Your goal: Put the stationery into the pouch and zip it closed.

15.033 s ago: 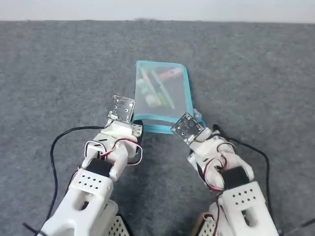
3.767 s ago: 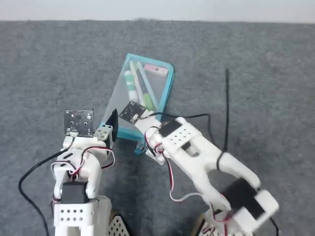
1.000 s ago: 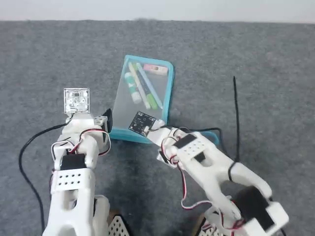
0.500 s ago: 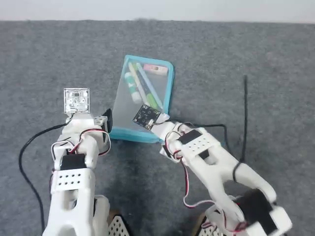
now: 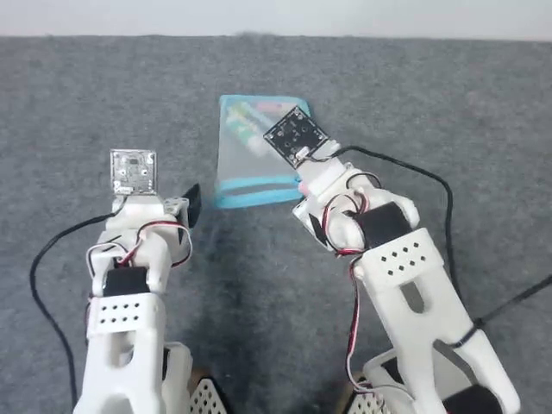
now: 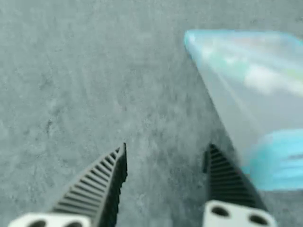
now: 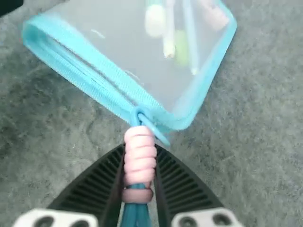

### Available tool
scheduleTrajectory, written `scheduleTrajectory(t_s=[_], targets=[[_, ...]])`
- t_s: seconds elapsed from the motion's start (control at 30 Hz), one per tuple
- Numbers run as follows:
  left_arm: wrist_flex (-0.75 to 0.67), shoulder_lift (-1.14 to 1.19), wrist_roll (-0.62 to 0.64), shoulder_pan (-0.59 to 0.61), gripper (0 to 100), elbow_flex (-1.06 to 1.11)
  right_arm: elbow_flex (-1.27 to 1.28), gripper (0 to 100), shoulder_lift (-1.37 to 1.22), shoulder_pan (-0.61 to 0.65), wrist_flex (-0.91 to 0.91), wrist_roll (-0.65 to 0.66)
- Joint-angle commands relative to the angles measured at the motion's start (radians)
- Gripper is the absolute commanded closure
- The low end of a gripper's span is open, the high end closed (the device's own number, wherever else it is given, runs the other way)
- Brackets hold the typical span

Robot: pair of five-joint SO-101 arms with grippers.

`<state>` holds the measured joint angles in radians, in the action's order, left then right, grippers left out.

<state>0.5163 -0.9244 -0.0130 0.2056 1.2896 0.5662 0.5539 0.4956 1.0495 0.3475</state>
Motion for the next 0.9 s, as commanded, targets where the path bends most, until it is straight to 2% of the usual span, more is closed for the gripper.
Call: scheduleTrajectory(t_s=[0.0, 0.13, 0.3, 0.43, 0.6, 0.87], targets=[[0.061, -0.002, -0.011, 0.002, 69, -0.111, -0.037, 99.2, 0.064, -0.015, 0.004, -0.017], [0.074, -0.002, -0.015, -0.018, 69, -0.114, -0.002, 99.2, 0.062, -0.015, 0.002, -0.017], [0.158, -0.017, -0.049, -0.044, 69, -0.13, -0.008, 99.2, 0.059, -0.016, 0.001, -0.015], [0.25, -0.121, -0.086, -0.078, 69, -0.133, -0.034, 99.2, 0.065, -0.024, 0.013, -0.026], [0.232, -0.201, -0.084, -0.12, 69, -0.073, -0.068, 99.2, 0.07, -0.019, 0.07, -0.051], [0.133, -0.094, -0.086, -0.12, 69, -0.061, -0.1, 99.2, 0.139, -0.018, 0.133, -0.058]])
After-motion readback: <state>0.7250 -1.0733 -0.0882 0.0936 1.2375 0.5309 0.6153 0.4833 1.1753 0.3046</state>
